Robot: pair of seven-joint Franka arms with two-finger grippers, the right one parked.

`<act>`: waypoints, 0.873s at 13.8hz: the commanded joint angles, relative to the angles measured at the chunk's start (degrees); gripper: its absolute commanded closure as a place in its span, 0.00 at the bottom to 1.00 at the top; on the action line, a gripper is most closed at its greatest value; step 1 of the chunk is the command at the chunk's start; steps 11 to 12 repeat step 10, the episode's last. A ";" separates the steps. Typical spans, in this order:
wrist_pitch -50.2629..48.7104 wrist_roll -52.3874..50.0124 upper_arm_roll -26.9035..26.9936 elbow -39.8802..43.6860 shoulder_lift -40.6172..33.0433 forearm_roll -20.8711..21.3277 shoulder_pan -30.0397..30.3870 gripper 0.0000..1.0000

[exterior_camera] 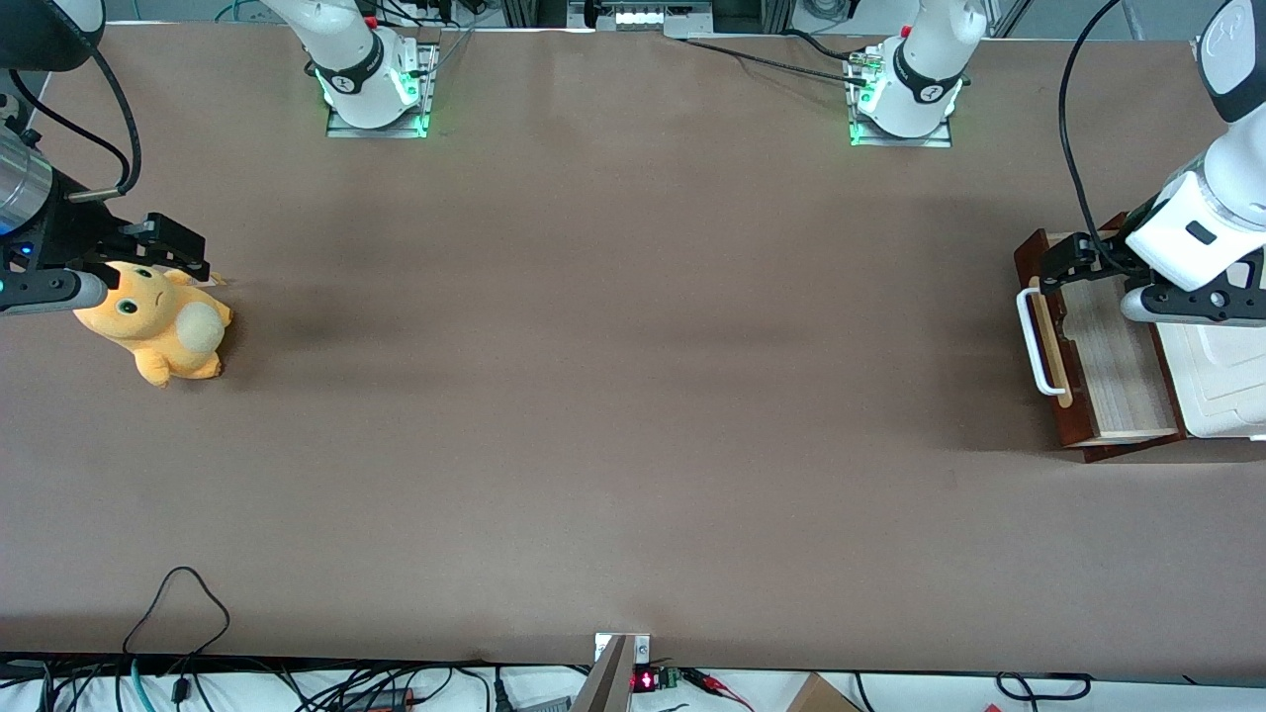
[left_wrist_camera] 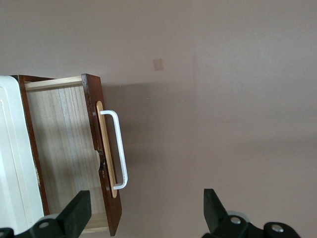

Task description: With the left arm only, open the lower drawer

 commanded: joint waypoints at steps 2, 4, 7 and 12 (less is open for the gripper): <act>0.67 1.60 0.84 -0.96 -1.08 -1.62 -0.50 0.00; 0.67 1.60 0.84 -0.53 -1.00 -1.62 -0.50 0.00; 0.67 1.60 0.84 -0.52 -1.00 -1.62 -0.50 0.00; 0.58 1.60 0.93 -0.35 -0.91 -1.53 -0.50 0.00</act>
